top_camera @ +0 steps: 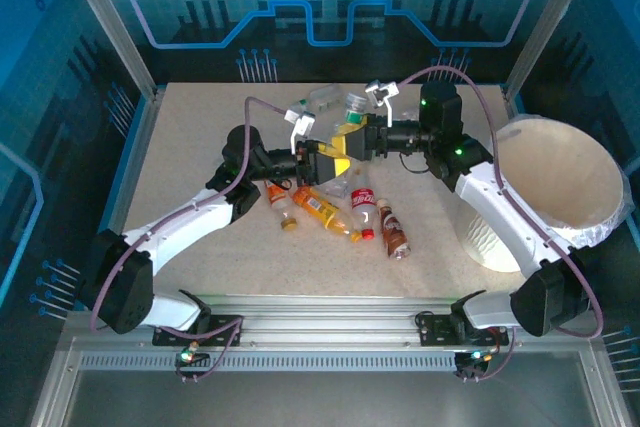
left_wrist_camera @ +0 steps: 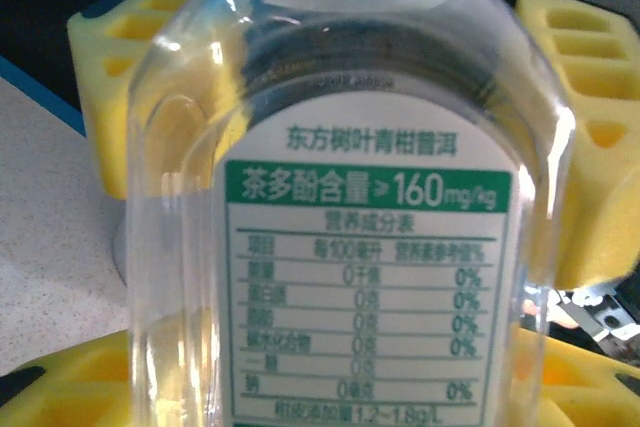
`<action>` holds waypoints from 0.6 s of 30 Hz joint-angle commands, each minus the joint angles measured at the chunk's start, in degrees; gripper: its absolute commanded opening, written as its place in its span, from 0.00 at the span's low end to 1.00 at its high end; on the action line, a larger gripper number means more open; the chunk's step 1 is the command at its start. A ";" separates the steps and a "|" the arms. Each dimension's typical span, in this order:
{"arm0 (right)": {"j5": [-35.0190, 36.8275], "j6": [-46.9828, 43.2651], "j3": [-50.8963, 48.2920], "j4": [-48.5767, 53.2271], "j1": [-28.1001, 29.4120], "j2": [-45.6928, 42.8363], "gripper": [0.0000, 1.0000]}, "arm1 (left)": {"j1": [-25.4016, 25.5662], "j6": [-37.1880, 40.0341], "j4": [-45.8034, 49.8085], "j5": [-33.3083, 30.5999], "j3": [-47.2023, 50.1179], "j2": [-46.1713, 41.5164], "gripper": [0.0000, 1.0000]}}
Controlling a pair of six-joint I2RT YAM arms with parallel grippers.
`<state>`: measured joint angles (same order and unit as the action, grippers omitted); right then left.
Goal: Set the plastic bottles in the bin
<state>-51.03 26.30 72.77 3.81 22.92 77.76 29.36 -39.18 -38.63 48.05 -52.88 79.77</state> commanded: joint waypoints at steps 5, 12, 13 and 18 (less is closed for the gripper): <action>1.37 -0.93 1.45 2.09 0.94 -0.80 0.48 | 0.32 -1.60 -1.74 -2.69 -2.13 1.78 0.41; 8.13 -3.22 2.57 7.68 0.86 -1.26 0.35 | 0.12 0.41 5.87 -6.24 -3.59 2.78 0.69; 10.11 -3.91 2.90 9.34 0.66 -1.30 0.34 | 0.07 2.42 9.12 -8.02 -3.93 2.40 0.74; 19.79 -6.42 4.03 15.89 -0.73 -1.91 0.31 | -0.23 10.11 20.09 -17.27 -3.74 0.00 0.93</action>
<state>-37.78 22.06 74.72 14.13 22.81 77.49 29.36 -34.76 -27.59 38.85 -55.64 81.28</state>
